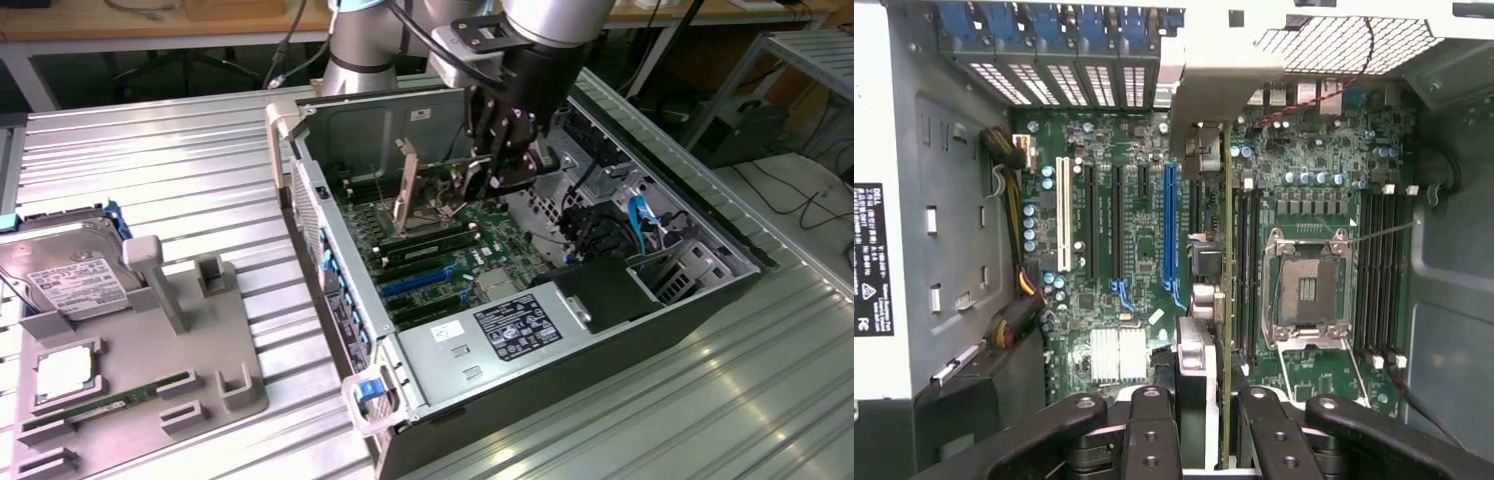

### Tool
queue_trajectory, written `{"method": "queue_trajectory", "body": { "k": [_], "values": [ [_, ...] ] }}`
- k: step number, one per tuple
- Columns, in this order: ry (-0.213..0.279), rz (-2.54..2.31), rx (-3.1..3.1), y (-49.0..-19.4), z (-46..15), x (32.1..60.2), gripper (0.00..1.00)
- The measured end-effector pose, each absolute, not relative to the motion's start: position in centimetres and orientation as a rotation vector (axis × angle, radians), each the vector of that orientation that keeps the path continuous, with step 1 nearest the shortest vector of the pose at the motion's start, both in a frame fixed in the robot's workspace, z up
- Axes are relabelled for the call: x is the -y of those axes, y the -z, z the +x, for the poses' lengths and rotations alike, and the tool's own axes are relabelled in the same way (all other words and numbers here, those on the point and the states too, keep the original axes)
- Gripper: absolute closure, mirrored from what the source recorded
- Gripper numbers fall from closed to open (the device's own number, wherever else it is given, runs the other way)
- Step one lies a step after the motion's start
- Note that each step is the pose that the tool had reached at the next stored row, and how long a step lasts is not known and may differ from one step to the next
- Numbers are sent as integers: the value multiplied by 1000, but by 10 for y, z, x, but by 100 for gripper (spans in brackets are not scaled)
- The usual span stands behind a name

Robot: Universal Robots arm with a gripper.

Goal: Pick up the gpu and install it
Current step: 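Insert the gpu into the slot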

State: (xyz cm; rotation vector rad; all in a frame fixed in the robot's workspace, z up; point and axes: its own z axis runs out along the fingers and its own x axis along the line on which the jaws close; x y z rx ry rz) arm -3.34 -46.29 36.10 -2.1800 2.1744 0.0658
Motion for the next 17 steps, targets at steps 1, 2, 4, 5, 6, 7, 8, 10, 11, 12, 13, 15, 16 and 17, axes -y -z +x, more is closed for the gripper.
{"method": "queue_trajectory", "body": {
  "k": [1, 2, 4, 5, 6, 7, 8, 10, 11, 12, 13, 15, 16, 17],
  "values": [
    [-64, -2180, -2176, -360, -34, 462, 72],
    [-62, -2177, -2180, -357, -34, 461, 72],
    [-62, -2167, -2190, -354, -34, 460, 72],
    [-62, -2159, -2198, -352, -34, 460, 72],
    [-63, -2156, -2200, -351, -34, 459, 72],
    [-63, -2155, -2200, -350, -35, 458, 72],
    [-64, -2155, -2200, -349, -37, 458, 72],
    [-65, -2156, -2200, -346, -42, 457, 72],
    [-66, -2156, -2201, -344, -44, 457, 72],
    [-67, -2156, -2201, -342, -46, 457, 72],
    [-67, -2156, -2201, -340, -47, 457, 72],
    [-67, -2157, -2201, -337, -49, 457, 72],
    [-67, -2157, -2201, -335, -49, 457, 72],
    [-67, -2157, -2201, -333, -49, 457, 72]
  ]
}}
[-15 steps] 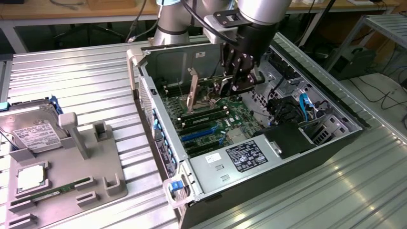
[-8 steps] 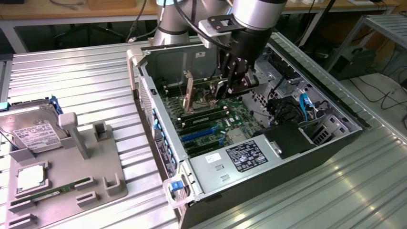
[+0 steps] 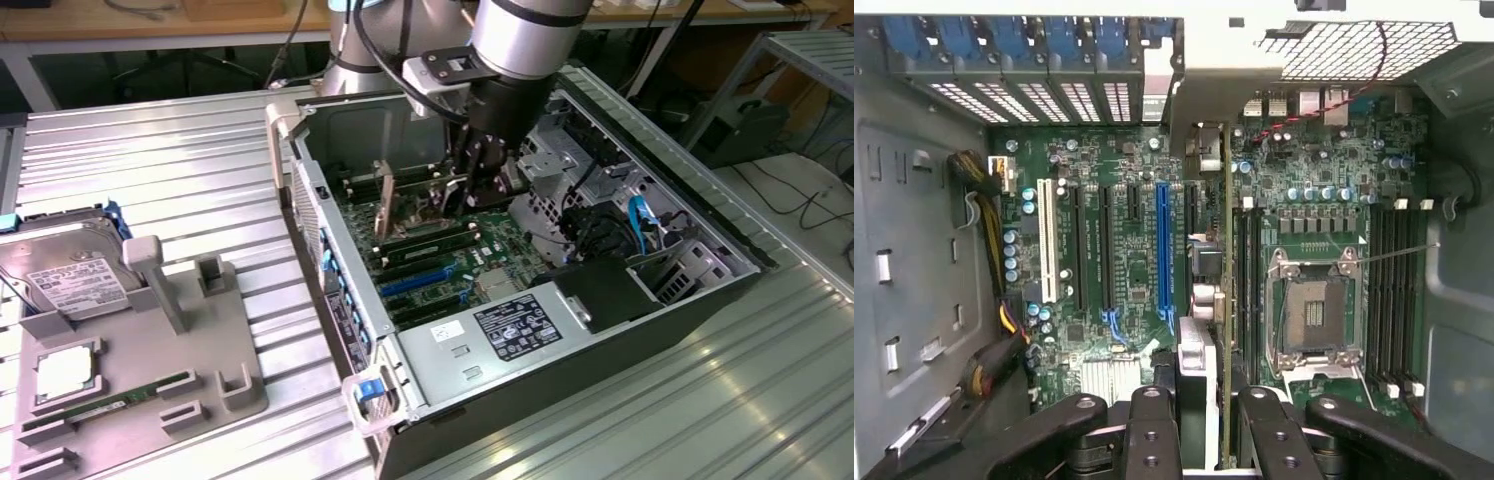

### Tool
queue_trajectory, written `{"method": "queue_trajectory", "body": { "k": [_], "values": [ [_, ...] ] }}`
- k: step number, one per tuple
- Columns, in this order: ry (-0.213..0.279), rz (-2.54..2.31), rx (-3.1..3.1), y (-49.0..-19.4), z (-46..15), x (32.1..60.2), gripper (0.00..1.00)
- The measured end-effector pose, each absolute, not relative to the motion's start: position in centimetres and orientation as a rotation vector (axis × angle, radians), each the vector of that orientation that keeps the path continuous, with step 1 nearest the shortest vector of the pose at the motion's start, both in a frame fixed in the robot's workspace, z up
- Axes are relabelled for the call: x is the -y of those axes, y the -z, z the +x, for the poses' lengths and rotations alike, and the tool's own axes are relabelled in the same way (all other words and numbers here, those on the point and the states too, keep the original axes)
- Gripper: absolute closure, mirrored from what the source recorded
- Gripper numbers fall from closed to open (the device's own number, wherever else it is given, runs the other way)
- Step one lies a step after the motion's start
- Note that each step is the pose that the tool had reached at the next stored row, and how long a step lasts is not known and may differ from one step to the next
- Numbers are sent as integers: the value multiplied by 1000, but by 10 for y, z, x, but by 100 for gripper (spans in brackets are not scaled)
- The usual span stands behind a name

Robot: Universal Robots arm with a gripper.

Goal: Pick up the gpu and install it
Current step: 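Insert the gpu into the slot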

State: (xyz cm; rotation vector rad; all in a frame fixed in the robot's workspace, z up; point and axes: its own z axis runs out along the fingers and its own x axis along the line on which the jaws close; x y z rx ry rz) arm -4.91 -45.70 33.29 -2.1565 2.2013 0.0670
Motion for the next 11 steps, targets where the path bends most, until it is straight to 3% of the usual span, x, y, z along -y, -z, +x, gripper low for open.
{"method": "queue_trajectory", "body": {
  "k": [11],
  "values": [
    [-68, -2157, -2202, -313, -59, 456, 72]
  ]
}}
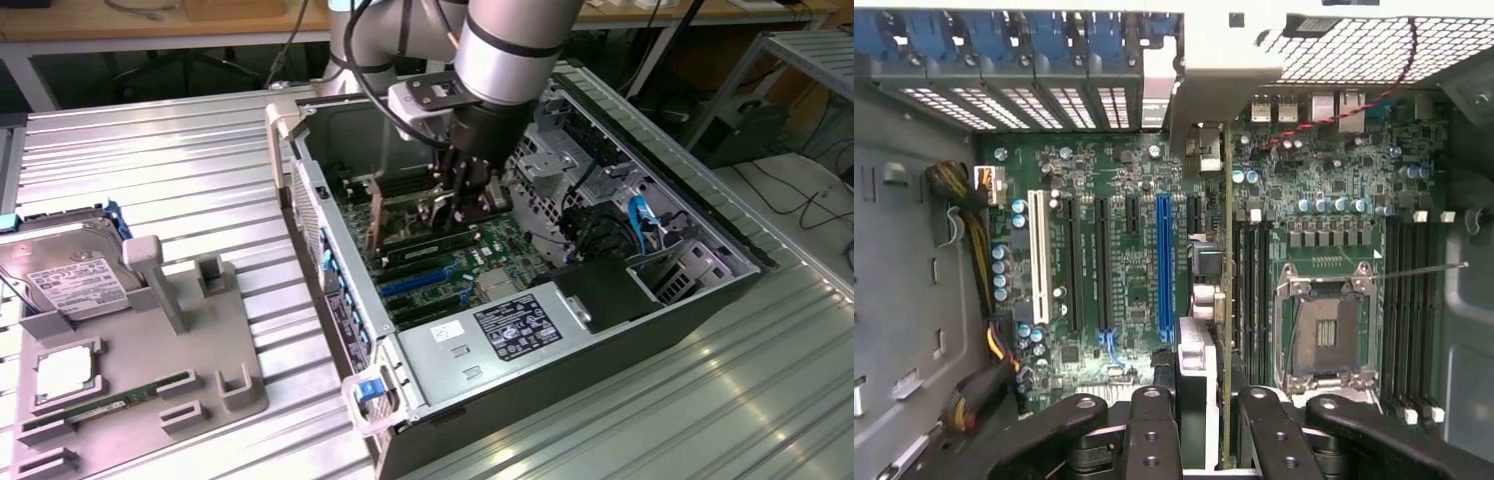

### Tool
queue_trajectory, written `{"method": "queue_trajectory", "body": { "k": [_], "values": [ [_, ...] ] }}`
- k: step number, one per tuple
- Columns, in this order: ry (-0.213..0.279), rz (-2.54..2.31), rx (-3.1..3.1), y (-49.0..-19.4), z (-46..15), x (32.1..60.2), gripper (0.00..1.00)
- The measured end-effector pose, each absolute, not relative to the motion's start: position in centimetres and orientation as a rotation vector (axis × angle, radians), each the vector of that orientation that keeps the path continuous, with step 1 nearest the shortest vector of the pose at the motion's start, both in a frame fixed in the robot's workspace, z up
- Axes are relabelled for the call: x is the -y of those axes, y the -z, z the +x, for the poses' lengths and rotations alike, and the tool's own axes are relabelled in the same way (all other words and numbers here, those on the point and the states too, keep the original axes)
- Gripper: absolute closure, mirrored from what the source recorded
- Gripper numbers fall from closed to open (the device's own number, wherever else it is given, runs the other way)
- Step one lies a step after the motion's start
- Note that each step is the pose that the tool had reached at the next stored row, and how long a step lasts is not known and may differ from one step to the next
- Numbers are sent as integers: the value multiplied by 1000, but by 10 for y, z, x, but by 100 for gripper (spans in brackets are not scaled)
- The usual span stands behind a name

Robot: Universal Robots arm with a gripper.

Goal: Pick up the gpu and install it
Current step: 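Insert the gpu into the slot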

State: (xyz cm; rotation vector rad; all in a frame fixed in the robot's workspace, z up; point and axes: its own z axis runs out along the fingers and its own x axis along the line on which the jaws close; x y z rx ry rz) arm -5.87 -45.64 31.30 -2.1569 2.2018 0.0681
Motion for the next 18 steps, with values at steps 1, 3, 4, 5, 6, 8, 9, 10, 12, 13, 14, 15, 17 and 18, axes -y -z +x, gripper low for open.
{"method": "queue_trajectory", "body": {
  "k": [1, 3, 4, 5, 6, 8, 9, 10, 12, 13, 14, 15, 17, 18],
  "values": [
    [-69, -2157, -2202, -312, -59, 456, 72],
    [-72, -2158, -2203, -309, -60, 456, 72],
    [-73, -2159, -2204, -307, -61, 457, 72],
    [-74, -2160, -2204, -306, -61, 457, 72],
    [-74, -2160, -2204, -304, -61, 457, 72],
    [-75, -2160, -2205, -298, -61, 457, 72],
    [-75, -2161, -2205, -295, -61, 457, 72],
    [-76, -2161, -2205, -294, -62, 457, 72],
    [-76, -2162, -2203, -291, -64, 457, 72],
    [-76, -2163, -2202, -289, -64, 457, 72],
    [-76, -2164, -2202, -287, -64, 457, 72],
    [-76, -2164, -2202, -285, -64, 457, 72],
    [-77, -2164, -2202, -282, -64, 458, 72],
    [-77, -2164, -2202, -280, -64, 458, 72]
  ]
}}
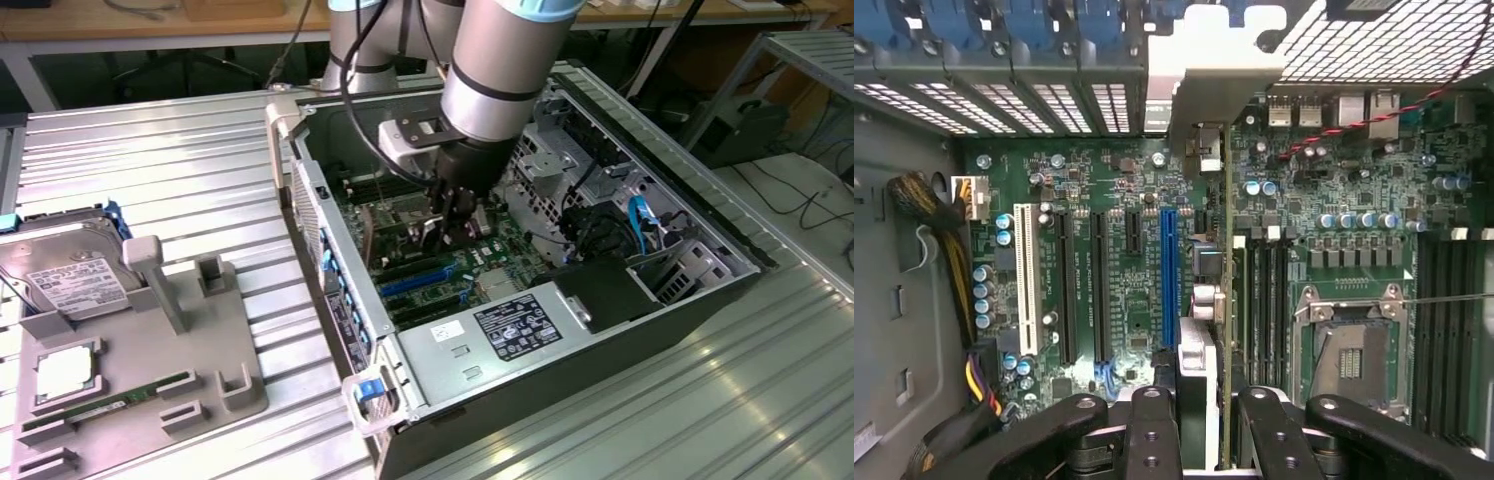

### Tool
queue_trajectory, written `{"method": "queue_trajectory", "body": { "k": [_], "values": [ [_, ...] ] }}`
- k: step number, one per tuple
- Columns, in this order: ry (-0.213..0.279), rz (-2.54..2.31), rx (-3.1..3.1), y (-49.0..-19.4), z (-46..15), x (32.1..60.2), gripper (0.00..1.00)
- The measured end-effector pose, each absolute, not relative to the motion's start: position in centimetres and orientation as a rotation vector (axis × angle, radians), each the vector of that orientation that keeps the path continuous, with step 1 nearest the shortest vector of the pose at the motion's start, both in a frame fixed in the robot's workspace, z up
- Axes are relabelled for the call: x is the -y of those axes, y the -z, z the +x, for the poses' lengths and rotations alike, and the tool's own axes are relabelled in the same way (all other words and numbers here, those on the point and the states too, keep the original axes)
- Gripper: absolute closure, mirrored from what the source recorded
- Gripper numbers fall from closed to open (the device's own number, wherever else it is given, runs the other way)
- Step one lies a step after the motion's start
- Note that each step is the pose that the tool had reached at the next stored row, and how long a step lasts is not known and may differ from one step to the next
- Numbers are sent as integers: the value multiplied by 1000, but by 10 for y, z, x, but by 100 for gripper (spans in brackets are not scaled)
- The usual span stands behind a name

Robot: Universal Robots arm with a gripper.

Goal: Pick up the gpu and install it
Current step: 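Insert the gpu into the slot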

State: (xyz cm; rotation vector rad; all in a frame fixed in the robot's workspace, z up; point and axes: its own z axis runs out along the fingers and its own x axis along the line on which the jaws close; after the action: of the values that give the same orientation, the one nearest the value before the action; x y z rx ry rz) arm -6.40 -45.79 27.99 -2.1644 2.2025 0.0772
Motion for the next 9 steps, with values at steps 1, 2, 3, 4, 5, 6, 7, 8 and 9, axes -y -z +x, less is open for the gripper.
{"method": "queue_trajectory", "body": {
  "k": [1, 2, 3, 4, 5, 6, 7, 8, 9],
  "values": [
    [-78, -2164, -2203, -278, -64, 458, 72],
    [-78, -2165, -2203, -277, -64, 459, 72],
    [-78, -2165, -2203, -276, -64, 460, 72],
    [-78, -2165, -2203, -276, -64, 461, 72],
    [-78, -2165, -2203, -275, -64, 461, 72],
    [-78, -2165, -2203, -275, -64, 461, 72],
    [-78, -2165, -2203, -275, -64, 461, 72],
    [-77, -2165, -2203, -275, -64, 461, 72],
    [-77, -2165, -2203, -275, -64, 461, 72]
  ]
}}
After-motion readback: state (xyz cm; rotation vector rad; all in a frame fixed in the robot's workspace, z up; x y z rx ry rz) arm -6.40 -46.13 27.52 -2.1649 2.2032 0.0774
